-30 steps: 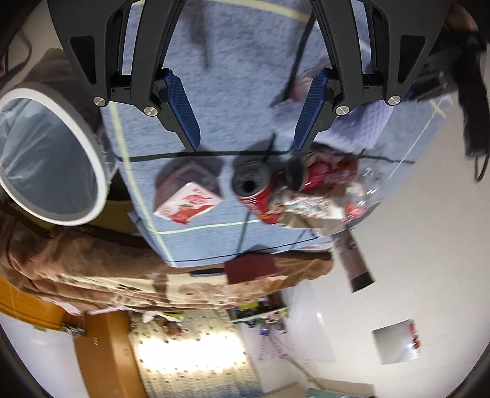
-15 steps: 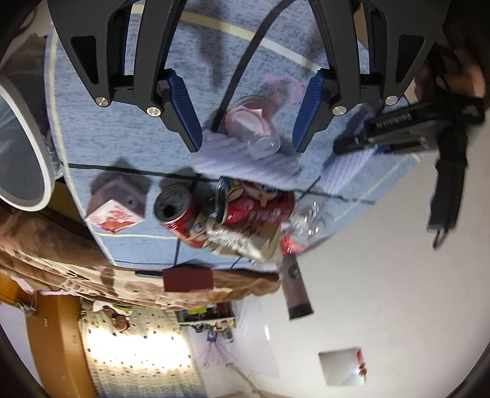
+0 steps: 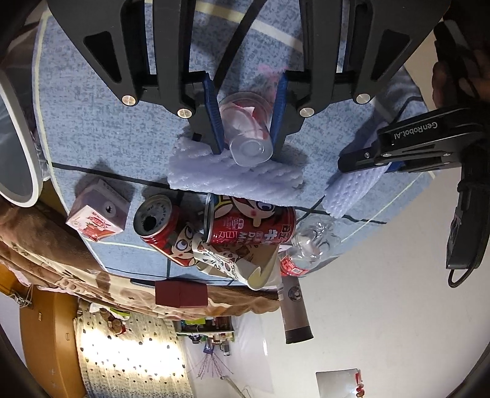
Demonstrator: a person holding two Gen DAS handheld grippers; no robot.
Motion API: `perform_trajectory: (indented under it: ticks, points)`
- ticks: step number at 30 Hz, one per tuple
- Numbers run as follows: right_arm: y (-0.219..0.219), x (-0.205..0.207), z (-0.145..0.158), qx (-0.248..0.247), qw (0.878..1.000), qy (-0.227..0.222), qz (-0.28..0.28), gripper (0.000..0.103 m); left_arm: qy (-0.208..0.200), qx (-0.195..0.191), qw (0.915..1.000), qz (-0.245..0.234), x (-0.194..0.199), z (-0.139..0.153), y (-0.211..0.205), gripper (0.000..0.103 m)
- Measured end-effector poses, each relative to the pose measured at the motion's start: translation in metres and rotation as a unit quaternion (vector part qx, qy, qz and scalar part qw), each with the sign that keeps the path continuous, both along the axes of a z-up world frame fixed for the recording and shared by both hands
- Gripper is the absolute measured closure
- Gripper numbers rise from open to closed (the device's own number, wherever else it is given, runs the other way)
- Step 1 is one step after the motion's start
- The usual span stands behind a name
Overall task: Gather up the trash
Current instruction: 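Carry the foam net and clear cup over the white bin with both tools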
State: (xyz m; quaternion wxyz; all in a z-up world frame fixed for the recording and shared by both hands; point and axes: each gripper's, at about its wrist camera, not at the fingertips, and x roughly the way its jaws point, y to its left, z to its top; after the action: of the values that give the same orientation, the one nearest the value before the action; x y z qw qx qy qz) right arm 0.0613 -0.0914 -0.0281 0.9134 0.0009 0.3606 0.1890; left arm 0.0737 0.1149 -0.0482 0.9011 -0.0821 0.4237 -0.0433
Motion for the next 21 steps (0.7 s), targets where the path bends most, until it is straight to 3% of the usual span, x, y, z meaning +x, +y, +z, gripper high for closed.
perform_trajectory:
  ticks: [21]
  points:
    - [-0.013, -0.011, 0.02, 0.035, 0.998, -0.036, -0.033, 0.072, -0.033, -0.004, 0.9993, -0.018, -0.018, 0.025, -0.021, 0.075]
